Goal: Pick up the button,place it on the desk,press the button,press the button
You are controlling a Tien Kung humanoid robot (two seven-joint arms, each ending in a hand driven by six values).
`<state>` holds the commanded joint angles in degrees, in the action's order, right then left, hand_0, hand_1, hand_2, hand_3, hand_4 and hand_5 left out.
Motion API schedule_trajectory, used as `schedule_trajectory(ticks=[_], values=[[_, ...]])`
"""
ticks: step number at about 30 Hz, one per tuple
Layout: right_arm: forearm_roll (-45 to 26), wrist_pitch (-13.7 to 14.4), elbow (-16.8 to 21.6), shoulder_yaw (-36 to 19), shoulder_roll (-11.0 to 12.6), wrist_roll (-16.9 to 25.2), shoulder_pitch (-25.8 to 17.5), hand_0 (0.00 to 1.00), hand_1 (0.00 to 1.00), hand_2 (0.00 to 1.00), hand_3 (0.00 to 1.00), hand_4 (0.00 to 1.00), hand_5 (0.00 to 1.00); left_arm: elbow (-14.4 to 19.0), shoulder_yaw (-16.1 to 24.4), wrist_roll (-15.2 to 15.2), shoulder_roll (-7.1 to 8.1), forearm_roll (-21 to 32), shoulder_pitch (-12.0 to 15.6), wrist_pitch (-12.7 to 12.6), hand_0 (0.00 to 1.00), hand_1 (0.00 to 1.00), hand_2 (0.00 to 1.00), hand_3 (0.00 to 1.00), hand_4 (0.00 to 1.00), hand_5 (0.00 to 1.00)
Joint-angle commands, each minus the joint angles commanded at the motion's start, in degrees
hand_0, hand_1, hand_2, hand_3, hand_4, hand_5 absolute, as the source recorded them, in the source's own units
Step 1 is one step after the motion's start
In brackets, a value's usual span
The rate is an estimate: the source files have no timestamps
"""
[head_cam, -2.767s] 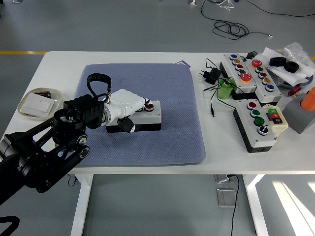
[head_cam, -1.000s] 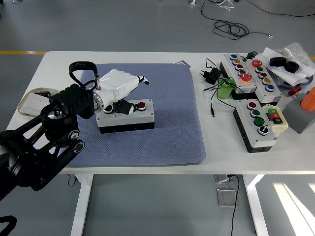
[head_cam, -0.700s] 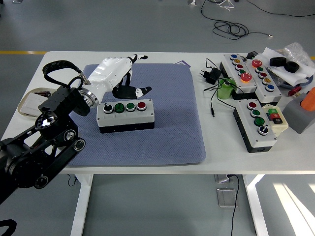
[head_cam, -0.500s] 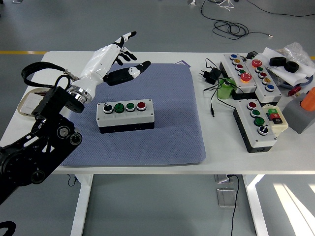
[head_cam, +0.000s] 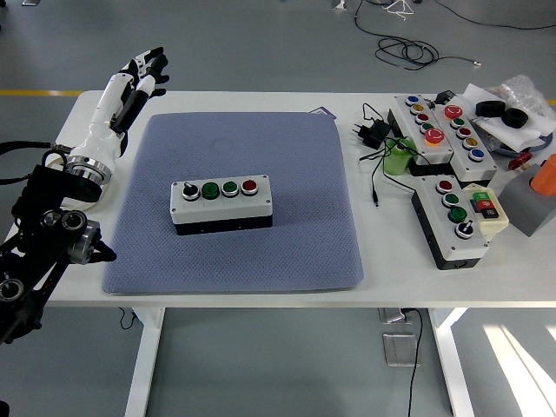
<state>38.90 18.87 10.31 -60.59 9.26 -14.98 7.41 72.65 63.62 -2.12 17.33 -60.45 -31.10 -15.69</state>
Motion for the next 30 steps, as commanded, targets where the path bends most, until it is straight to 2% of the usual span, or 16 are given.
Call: schedule_trajectory(ticks=[5, 8, 17, 30], values=[[0.20, -0.08, 0.00, -0.14, 0.04, 0.04, 0.13, 0.787, 0.797, 0.817, 0.751, 0.412, 0.479, -1.08, 1.23, 0.07, 1.38, 11.90, 0.60, 2.12, 0.780, 0.832, 0.853, 0.857, 0.723, 0.998], [0.00, -0.10, 0.00, -0.10, 0.04, 0.10, 0.19, 0.787, 0.797, 0.817, 0.751, 0.412, 0.479, -1.07, 1.43, -0.04, 1.57, 15.33, 1.25, 2.76, 0.780, 0.832, 0.853, 0.857, 0.723, 0.998], [-0.11, -0.15, 0.00, -0.23, 0.14, 0.31, 0.17, 0.787, 0.797, 0.817, 0.751, 0.412, 0.479, -1.33, 2.53, -0.38, 1.92, 16.37, 2.67, 4.07, 0.786, 0.834, 0.852, 0.863, 0.716, 0.998], [-0.76, -0.04, 0.00, 0.20, -0.02, 0.26, 0.00, 0.787, 0.797, 0.817, 0.751, 0.412, 0.479, -1.45, 2.43, -0.07, 2.42, 15.41, 2.71, 5.82, 0.784, 0.831, 0.848, 0.858, 0.707, 0.998]])
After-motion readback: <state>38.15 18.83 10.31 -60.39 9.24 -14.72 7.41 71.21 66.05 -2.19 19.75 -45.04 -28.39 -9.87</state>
